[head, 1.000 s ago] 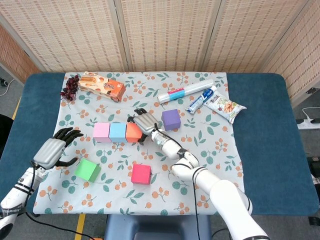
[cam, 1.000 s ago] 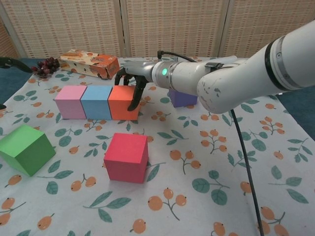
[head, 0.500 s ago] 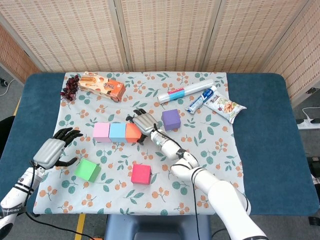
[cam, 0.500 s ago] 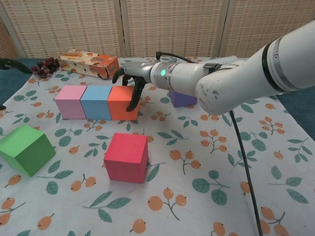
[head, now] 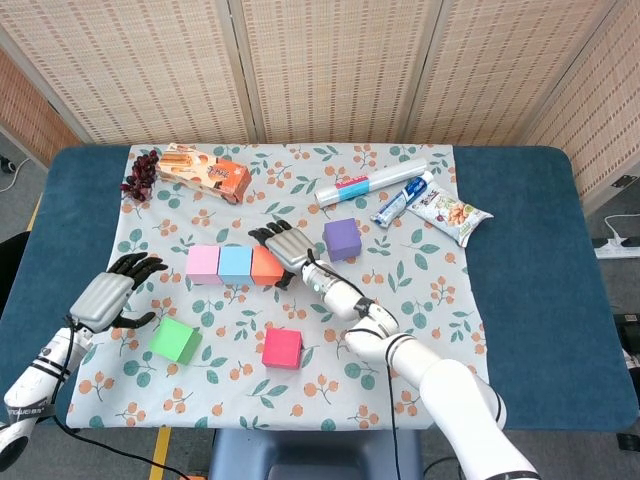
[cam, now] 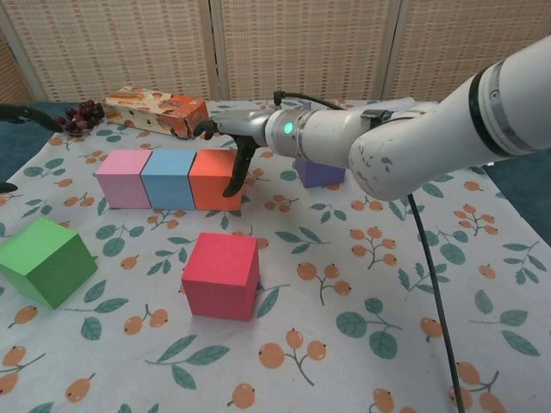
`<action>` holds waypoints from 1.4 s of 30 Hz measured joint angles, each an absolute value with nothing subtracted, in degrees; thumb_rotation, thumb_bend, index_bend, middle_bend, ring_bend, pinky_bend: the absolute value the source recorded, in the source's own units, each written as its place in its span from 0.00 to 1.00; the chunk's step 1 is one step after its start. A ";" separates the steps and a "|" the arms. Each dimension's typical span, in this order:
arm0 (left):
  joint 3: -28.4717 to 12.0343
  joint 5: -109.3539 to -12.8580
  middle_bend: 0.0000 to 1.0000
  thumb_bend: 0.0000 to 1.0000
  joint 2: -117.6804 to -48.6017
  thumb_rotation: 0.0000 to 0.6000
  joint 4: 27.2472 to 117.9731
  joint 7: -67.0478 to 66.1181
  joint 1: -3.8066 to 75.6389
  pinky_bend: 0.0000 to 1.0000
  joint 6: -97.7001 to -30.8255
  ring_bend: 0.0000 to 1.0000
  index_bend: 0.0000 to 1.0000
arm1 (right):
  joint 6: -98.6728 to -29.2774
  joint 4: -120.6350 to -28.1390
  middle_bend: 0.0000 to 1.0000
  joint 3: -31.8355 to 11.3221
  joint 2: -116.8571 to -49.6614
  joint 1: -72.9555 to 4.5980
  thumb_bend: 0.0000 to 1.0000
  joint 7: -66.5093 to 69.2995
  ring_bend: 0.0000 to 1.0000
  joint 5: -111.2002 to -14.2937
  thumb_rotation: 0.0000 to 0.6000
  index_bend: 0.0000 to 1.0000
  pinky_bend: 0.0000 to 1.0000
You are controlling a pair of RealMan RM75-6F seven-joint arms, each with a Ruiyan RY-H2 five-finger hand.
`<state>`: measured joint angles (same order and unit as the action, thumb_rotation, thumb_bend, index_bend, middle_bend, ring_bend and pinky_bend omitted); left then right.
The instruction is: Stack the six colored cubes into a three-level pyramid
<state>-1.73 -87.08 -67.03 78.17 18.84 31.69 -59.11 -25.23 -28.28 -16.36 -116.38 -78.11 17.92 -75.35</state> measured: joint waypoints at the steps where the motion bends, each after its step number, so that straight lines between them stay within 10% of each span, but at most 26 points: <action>1: -1.95 -86.76 0.12 0.29 -67.14 1.00 77.61 18.70 32.06 0.07 -58.55 0.03 0.17 | -25.87 -29.26 0.00 -16.33 -115.76 -77.80 0.05 17.69 0.00 -75.44 1.00 0.00 0.00; 23: -8.72 -74.66 0.08 0.29 -84.23 1.00 50.95 10.00 43.84 0.07 -42.08 0.00 0.12 | -52.25 -91.02 0.00 -15.31 -71.34 -52.45 0.05 -8.06 0.00 -67.17 1.00 0.00 0.00; 42: -8.06 -76.91 0.07 0.29 -92.17 1.00 41.50 15.06 49.15 0.07 -37.07 0.00 0.11 | -61.80 -100.11 0.00 -11.19 -61.80 -40.49 0.05 -9.89 0.00 -70.28 1.00 0.00 0.00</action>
<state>-8.06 -76.91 -92.17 41.50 15.06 49.15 -37.07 -61.80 -100.11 -11.19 -61.80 -40.49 -9.89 -70.28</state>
